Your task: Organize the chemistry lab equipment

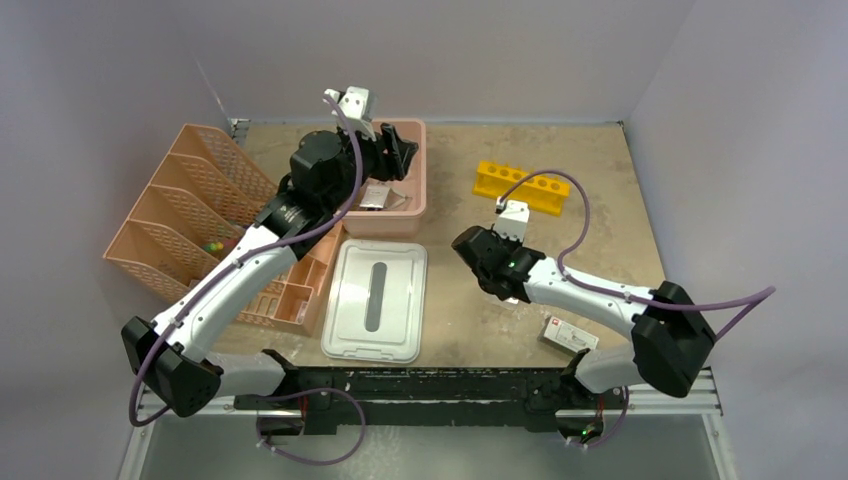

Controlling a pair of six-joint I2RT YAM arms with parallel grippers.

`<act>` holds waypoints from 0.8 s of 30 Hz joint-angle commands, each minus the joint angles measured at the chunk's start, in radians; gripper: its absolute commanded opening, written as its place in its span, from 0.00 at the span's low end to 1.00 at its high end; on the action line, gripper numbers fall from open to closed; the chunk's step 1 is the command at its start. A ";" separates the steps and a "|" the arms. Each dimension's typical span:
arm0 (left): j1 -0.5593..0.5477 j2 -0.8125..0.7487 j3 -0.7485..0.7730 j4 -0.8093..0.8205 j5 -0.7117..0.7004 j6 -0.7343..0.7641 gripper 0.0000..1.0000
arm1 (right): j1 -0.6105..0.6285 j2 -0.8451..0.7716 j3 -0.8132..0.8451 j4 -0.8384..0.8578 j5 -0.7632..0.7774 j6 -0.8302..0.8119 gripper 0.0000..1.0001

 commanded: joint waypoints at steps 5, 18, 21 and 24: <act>0.003 0.006 0.009 0.025 -0.010 0.019 0.55 | -0.018 -0.025 -0.039 0.107 0.059 -0.016 0.09; 0.002 0.006 -0.005 0.024 -0.013 0.015 0.55 | -0.047 0.010 -0.056 0.110 -0.008 0.001 0.11; 0.003 0.007 -0.003 0.025 -0.013 0.014 0.56 | -0.057 0.021 -0.057 0.104 -0.034 0.020 0.12; 0.002 0.009 0.001 0.022 -0.013 0.014 0.56 | -0.070 0.019 -0.060 0.111 -0.060 0.020 0.14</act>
